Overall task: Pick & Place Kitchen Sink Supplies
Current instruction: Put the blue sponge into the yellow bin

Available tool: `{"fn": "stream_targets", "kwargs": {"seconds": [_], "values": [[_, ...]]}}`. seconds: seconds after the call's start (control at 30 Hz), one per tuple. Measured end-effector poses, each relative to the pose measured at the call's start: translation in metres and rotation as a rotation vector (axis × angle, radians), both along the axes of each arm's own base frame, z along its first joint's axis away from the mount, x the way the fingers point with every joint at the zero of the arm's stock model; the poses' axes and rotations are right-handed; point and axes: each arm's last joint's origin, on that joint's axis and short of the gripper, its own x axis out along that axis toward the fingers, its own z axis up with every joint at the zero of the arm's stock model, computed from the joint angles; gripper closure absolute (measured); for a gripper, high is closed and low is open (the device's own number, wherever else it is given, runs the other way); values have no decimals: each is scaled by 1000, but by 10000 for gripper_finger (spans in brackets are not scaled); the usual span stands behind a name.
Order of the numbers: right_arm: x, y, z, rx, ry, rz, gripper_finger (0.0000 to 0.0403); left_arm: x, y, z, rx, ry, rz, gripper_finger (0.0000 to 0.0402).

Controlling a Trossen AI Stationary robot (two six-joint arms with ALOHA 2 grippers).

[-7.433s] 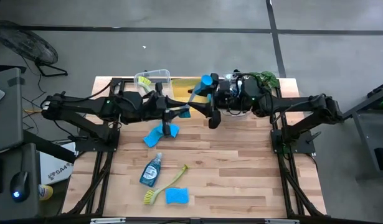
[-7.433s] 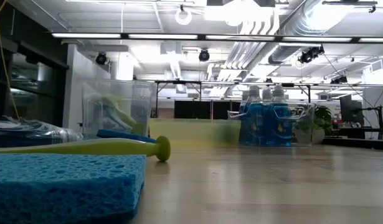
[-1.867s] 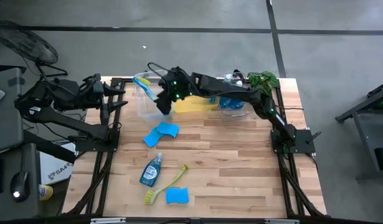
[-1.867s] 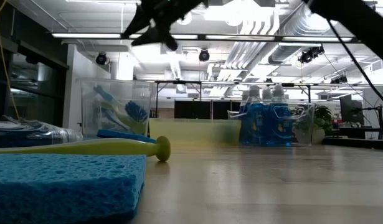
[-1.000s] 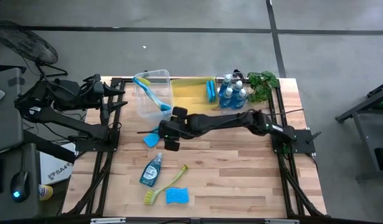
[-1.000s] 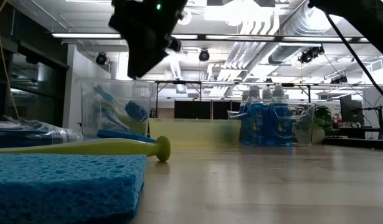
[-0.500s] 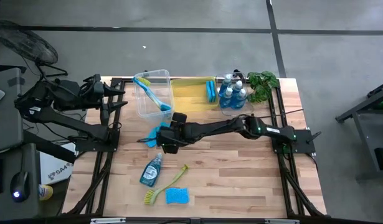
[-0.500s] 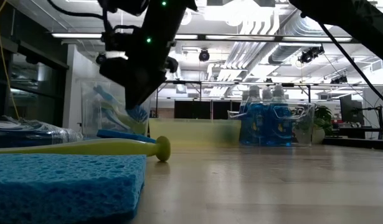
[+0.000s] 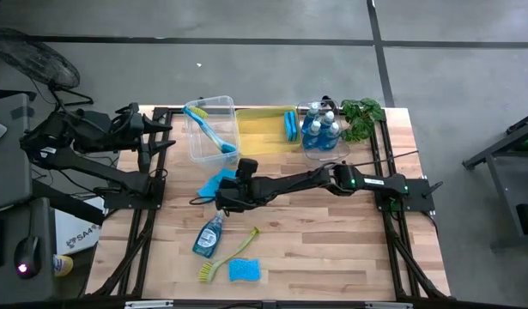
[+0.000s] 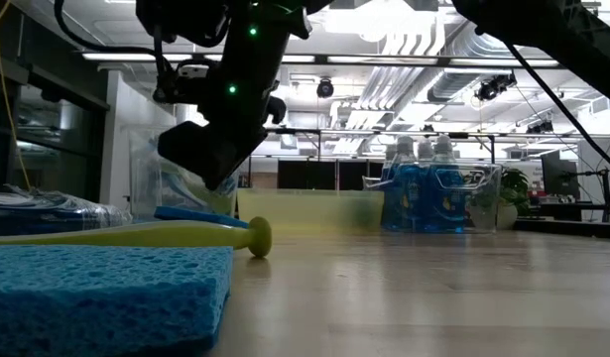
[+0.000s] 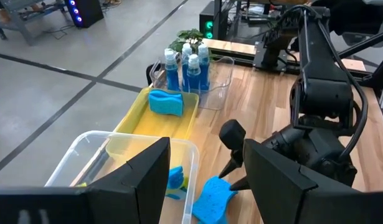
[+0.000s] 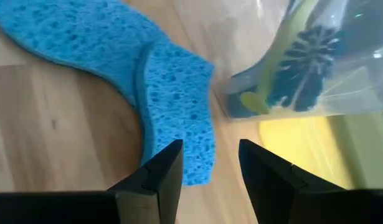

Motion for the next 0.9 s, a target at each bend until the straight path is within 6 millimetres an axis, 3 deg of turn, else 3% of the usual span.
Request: {"fn": "stream_targets", "kwargs": {"seconds": [0.13, 0.3, 0.9], "values": [[1, 4, -5, 32, 4, 18, 254, 0, 0, 0, 0, 3, 0, 202], [2, 5, -7, -63, -37, -48, 254, 0, 0, 0, 0, 4, 0, 202], [4, 2, -15, -22, -31, -52, 254, -1, 0, -2, 3, 21, 0, 202]]}}
